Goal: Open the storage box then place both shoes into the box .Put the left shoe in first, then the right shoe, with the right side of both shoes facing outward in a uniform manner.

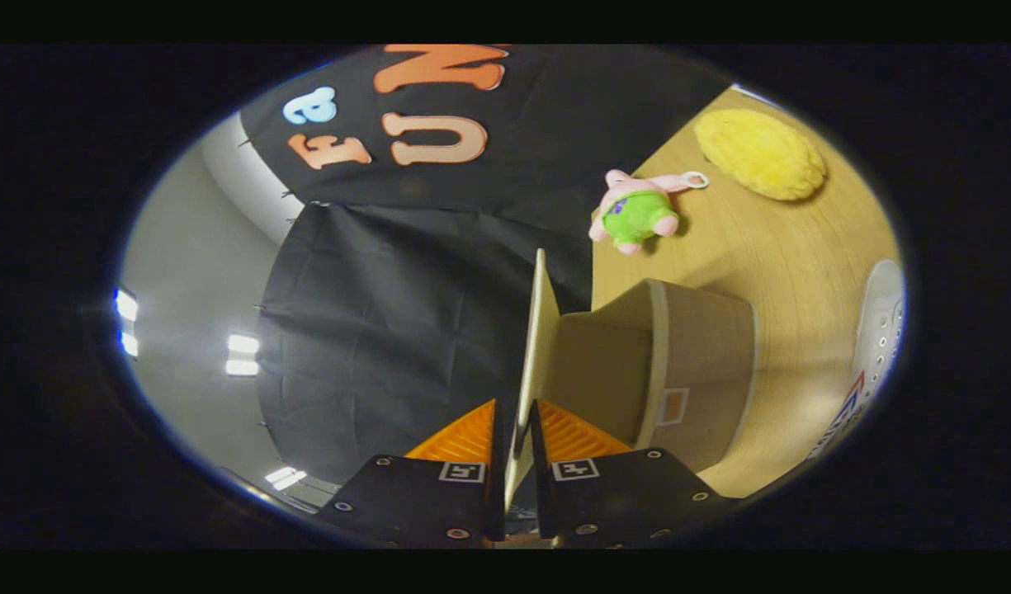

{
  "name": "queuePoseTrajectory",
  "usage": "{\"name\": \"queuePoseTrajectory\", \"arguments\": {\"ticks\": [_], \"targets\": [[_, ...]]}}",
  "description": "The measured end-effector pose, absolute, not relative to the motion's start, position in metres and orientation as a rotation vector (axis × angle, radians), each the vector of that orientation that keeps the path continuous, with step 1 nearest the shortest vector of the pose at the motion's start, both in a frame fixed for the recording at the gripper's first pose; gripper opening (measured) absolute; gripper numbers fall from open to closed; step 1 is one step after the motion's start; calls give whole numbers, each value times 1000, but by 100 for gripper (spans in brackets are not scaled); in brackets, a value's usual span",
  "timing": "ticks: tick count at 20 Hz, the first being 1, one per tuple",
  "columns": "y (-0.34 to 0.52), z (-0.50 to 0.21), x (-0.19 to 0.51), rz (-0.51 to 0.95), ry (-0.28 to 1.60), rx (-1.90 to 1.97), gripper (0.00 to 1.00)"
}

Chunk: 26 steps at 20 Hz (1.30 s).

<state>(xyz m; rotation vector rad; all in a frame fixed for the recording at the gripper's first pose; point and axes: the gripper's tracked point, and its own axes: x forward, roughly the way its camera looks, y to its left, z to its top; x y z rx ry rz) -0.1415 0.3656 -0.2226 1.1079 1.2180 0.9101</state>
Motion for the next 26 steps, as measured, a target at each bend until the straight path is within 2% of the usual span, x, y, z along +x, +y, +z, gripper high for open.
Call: {"name": "queuePoseTrajectory", "arguments": {"ticks": [5,10,13,17,19,20,21,22,26], "targets": [[418,-175,-134,1010,1161,967,15],[470,-167,-150,1074,1186,852,15],[500,-173,-153,1068,1216,858,15],[537,-178,-153,978,1275,898,16],[549,-179,-156,961,1327,909,41],[554,-176,-153,951,1322,921,66],[553,-176,-151,933,1308,918,77],[552,-178,-147,918,1296,909,93],[521,-192,-123,833,1231,849,96]]}}
